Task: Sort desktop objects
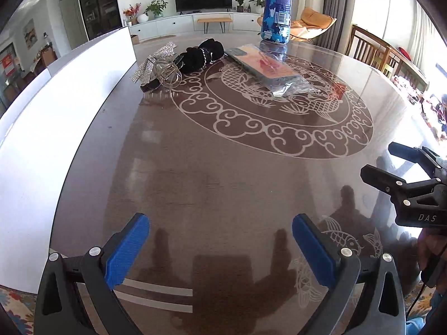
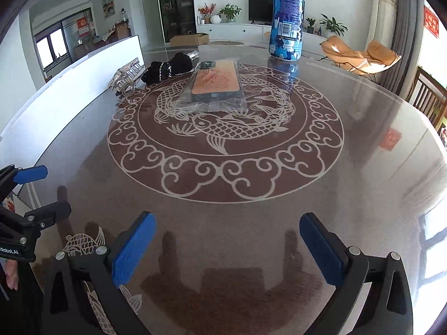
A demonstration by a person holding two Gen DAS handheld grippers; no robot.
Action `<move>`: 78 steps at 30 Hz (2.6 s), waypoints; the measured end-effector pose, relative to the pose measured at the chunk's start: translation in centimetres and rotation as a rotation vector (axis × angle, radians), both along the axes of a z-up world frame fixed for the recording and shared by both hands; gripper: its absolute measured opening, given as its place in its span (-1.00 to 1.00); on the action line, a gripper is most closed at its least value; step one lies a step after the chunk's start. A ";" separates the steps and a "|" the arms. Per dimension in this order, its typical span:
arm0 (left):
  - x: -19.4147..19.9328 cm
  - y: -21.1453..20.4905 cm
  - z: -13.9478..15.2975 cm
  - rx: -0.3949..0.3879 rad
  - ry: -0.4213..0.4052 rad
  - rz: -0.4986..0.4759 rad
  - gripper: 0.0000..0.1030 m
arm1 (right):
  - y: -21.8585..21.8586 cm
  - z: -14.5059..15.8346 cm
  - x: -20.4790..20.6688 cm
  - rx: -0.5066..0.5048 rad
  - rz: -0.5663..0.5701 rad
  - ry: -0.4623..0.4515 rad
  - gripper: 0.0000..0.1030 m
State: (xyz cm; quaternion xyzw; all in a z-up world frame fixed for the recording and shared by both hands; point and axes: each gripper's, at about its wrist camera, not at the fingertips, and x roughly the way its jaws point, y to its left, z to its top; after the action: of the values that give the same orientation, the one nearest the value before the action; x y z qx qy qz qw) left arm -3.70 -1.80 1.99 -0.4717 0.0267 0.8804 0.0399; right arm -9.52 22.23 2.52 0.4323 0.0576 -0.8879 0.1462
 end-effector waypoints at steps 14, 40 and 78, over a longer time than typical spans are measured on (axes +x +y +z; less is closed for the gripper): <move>1.0 -0.4 -1.3 0.012 0.039 -0.004 1.00 | -1.3 -0.6 -0.5 0.049 0.019 -0.034 1.00; 1.7 -0.7 -1.3 0.015 0.076 -0.053 1.00 | -1.3 -0.7 -0.5 0.051 0.019 -0.035 1.00; 1.9 -0.8 -1.3 0.017 0.081 -0.049 1.00 | -3.5 3.6 -11.7 -0.114 0.068 0.040 1.00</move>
State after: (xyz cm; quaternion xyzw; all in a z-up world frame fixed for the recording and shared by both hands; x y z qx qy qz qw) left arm -1.81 -2.57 0.69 -0.4347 0.0325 0.8977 0.0642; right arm -21.22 18.73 6.16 0.4034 0.0244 -0.8926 0.1997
